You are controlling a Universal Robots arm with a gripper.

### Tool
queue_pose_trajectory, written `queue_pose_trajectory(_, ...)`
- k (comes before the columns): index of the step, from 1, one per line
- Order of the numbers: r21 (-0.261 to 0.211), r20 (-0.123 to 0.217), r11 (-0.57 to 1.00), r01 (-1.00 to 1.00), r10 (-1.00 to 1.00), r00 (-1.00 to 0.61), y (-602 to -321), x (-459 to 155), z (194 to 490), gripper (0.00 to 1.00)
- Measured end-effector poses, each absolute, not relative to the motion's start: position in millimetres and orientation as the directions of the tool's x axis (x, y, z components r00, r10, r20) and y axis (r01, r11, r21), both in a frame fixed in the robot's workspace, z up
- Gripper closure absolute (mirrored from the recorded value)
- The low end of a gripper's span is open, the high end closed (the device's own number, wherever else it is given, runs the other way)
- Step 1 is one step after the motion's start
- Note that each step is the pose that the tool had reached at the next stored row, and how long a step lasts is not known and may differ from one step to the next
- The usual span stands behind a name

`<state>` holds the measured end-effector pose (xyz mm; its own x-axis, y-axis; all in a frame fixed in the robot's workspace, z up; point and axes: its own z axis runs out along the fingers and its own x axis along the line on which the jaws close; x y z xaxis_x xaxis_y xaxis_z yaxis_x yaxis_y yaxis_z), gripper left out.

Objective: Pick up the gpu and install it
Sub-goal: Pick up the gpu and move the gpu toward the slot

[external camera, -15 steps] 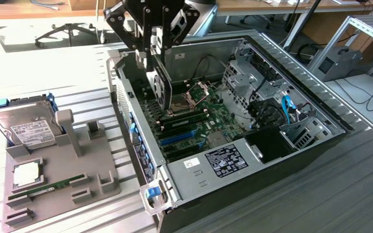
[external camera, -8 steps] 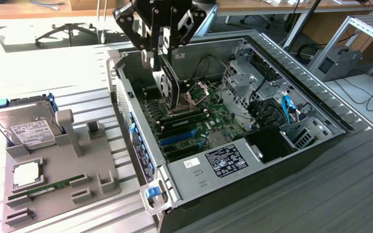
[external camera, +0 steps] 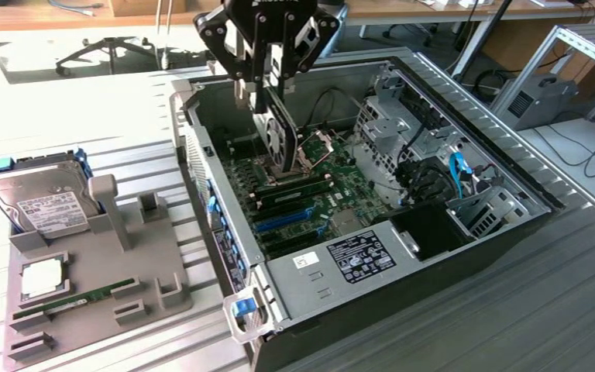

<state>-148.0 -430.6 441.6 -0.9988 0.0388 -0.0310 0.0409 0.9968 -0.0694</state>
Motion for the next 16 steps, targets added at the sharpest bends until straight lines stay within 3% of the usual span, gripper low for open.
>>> queue_pose_trajectory(16,-0.073,-0.031,0.996,0.041,0.039,-0.999,-430.6,-120.9,438.0,0.74)
